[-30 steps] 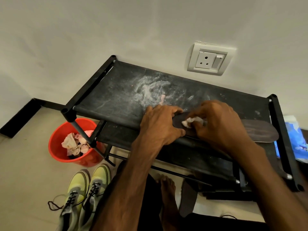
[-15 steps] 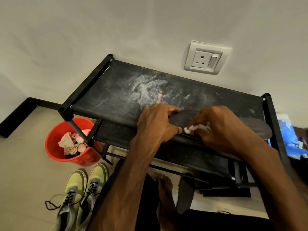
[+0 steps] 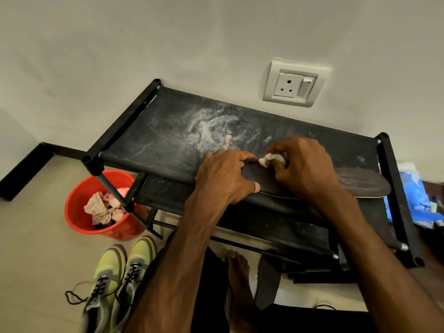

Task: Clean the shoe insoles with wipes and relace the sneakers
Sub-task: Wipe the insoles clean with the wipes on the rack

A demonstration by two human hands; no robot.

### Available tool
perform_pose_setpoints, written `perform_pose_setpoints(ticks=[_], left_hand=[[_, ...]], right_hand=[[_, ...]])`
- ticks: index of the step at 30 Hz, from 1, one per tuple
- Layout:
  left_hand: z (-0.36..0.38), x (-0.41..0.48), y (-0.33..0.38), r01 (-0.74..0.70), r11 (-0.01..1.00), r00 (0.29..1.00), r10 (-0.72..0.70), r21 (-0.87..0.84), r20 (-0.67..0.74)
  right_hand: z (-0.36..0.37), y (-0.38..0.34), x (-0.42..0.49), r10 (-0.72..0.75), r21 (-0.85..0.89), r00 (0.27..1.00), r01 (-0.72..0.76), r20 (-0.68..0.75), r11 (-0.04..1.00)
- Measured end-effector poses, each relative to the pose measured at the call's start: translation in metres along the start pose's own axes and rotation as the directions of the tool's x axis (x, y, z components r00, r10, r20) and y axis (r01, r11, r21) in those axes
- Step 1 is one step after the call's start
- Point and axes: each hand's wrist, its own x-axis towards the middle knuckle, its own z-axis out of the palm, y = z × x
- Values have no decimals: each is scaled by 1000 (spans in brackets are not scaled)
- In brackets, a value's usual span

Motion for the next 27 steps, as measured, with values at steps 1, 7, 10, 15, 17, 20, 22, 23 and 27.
perform_pose_setpoints(ticks=[1, 7, 10, 15, 17, 20, 22, 23, 27], left_hand=[[0, 0, -1, 1, 1000, 1000, -1, -3, -7], [6, -2, 0, 24, 998, 997, -28, -49, -70], [7, -2, 0, 34, 998, 997, -38, -45, -73], [4, -3, 0, 22, 999, 998, -24, -26, -66], [1, -4, 2, 5, 1000, 998, -6, -20, -56], [-1, -5, 5, -3, 1000, 999, 3, 1, -33], [-2, -5, 6, 4, 1000, 1000, -4, 2, -18], [-3, -5, 6, 8, 1000, 1000, -8, 1, -13], [-2, -4, 5, 17, 1000, 1000, -17, -5, -9]], right_hand=[[1, 1, 1, -6, -3, 1000, 6, -1, 1000], [-19, 8, -14, -63, 108, 971, 39, 229, 993], [-40, 6, -29, -78, 165, 927, 18, 368, 986], [-41, 4, -38, -72, 86, 931, 44, 358, 995], [-32, 5, -35, -50, 93, 956, 24, 289, 995], [-15, 6, -22, -25, 24, 986, 22, 163, 999], [-5, 4, -11, -10, -5, 997, 10, 73, 1000], [-2, 3, -6, 0, -11, 999, 0, 37, 1000], [0, 4, -1, -11, -2, 998, 11, 58, 1000]])
